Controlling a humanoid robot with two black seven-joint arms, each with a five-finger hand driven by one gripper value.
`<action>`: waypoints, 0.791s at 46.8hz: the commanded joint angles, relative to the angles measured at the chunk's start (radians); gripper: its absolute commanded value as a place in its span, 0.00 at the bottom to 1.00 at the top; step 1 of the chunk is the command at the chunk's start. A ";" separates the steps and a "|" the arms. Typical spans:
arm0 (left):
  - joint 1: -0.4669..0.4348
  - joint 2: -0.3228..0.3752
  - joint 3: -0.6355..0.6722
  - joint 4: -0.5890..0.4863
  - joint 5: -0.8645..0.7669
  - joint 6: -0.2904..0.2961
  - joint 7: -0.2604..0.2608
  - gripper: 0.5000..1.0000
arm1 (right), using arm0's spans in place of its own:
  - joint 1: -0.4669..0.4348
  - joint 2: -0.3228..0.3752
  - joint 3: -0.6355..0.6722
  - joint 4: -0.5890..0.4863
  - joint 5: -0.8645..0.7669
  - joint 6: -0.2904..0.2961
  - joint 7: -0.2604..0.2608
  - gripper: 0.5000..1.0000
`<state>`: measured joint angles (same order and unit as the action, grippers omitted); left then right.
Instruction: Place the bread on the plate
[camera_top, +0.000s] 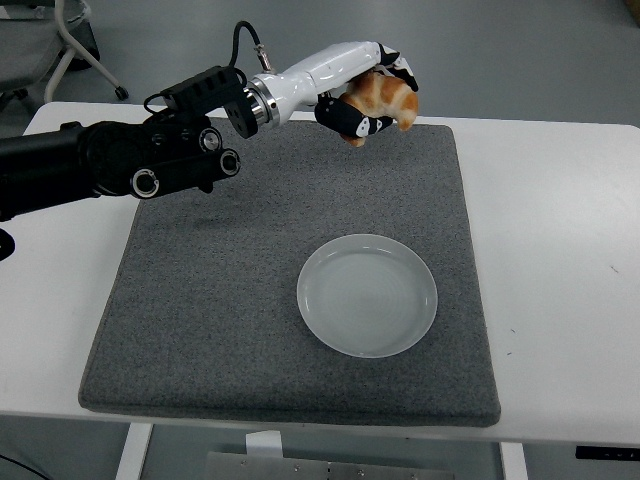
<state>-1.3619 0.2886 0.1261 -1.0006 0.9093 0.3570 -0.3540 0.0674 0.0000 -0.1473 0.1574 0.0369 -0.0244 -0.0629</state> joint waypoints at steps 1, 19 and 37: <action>0.017 -0.014 0.010 -0.021 0.026 0.029 0.000 0.00 | 0.000 0.000 0.000 -0.001 0.000 0.000 0.000 0.86; 0.132 -0.016 0.010 -0.141 0.152 0.069 0.000 0.00 | 0.003 0.000 0.002 -0.001 0.000 -0.002 0.000 0.86; 0.291 -0.006 0.010 -0.144 0.287 0.076 -0.005 0.00 | 0.003 0.000 0.002 -0.001 0.000 0.000 -0.002 0.86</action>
<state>-1.0889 0.2824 0.1366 -1.1453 1.1878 0.4308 -0.3584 0.0705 0.0000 -0.1457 0.1563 0.0369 -0.0249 -0.0642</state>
